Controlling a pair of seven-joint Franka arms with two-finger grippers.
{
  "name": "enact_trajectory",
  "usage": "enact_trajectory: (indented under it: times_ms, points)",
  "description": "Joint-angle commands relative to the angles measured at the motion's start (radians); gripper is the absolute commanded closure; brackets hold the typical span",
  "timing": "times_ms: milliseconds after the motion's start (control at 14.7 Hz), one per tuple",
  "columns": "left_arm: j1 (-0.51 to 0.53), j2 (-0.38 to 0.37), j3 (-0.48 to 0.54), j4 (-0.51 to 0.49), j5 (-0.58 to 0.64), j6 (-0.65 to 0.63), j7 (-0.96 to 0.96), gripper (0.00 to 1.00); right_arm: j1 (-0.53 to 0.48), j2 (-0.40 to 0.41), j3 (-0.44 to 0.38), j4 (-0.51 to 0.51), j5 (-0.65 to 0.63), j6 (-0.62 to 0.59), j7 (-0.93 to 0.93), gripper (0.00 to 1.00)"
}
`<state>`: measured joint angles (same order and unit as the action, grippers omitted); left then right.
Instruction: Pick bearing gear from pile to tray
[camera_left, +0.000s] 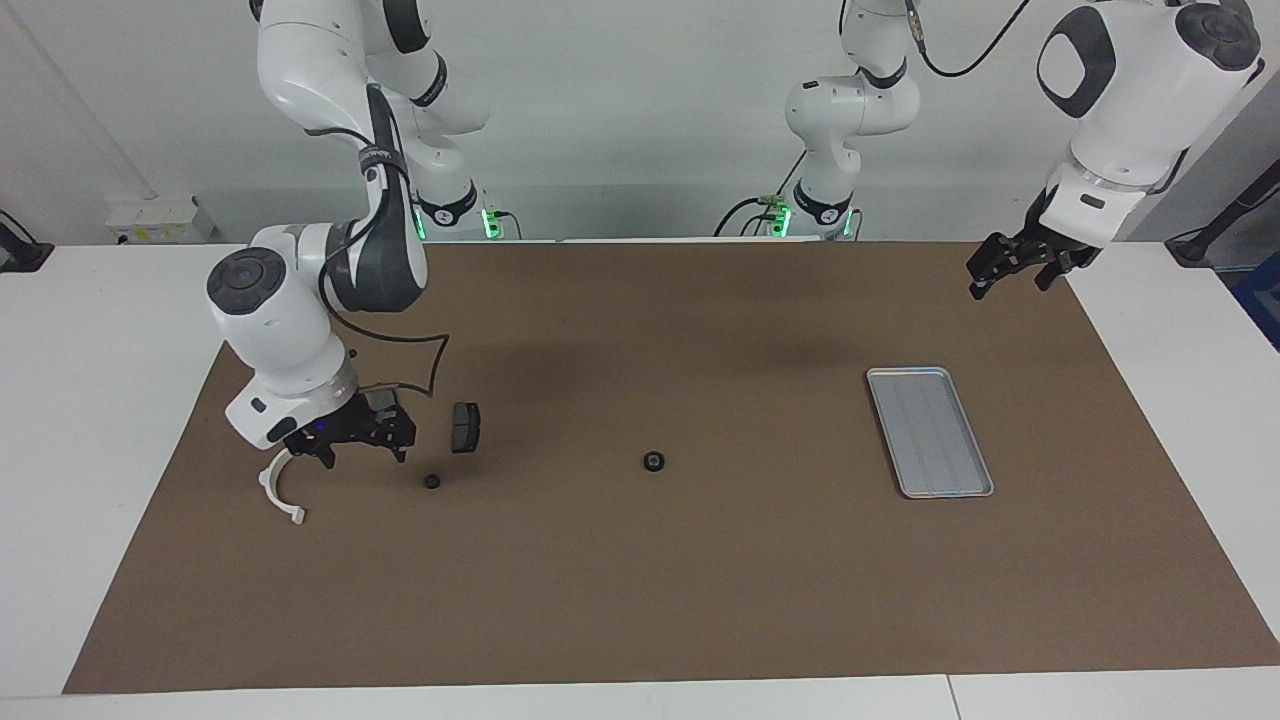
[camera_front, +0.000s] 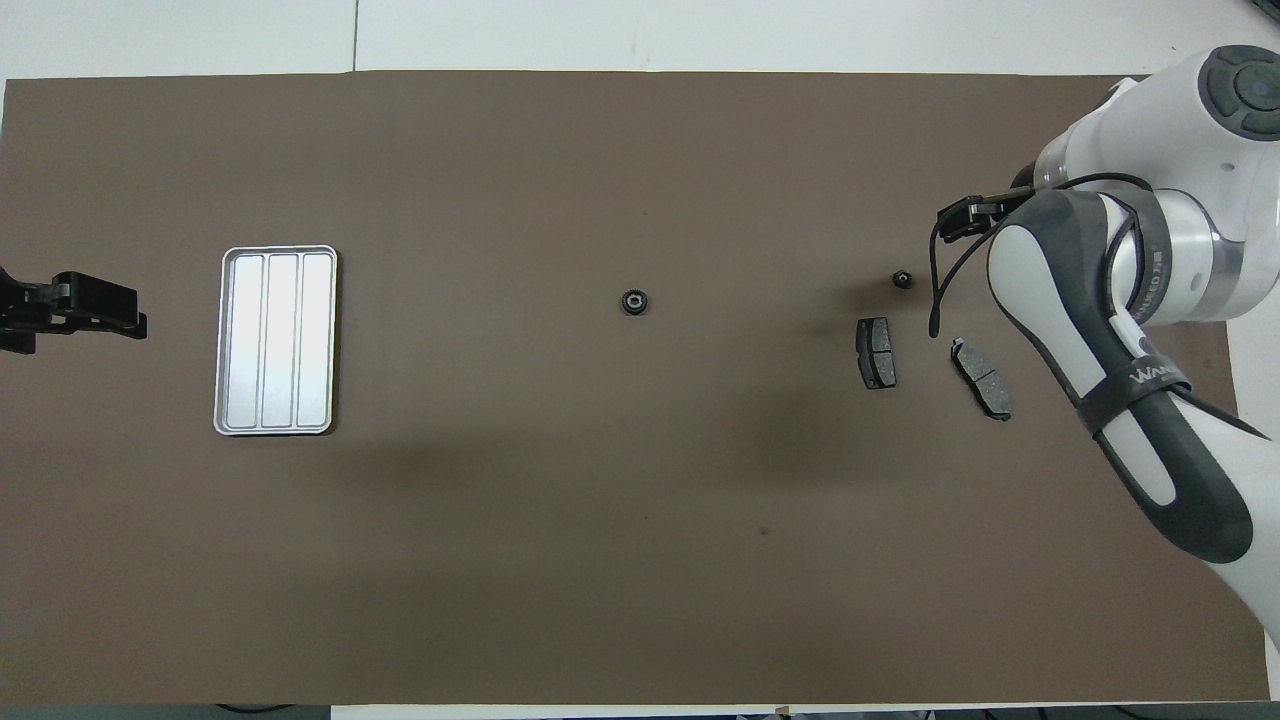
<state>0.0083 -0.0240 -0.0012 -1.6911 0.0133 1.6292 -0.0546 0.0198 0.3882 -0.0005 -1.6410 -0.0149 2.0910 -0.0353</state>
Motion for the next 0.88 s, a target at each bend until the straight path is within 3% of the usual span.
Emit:
enact_trajectory:
  times_ms: [0,476,817]
  points:
    - [-0.002,-0.016,0.0,-0.005,0.011,-0.015,0.001,0.0,0.014,0.024,0.005,-0.007,0.007,0.055,0.023,0.01]
    - [-0.002,-0.016,0.0,-0.005,0.011,-0.015,0.001,0.0,0.086,0.13,0.005,0.03,0.013,0.159,0.098,0.03]
    - [-0.002,-0.016,0.0,-0.005,0.011,-0.015,0.001,0.0,0.077,0.144,0.005,0.018,0.007,0.167,0.081,0.05]
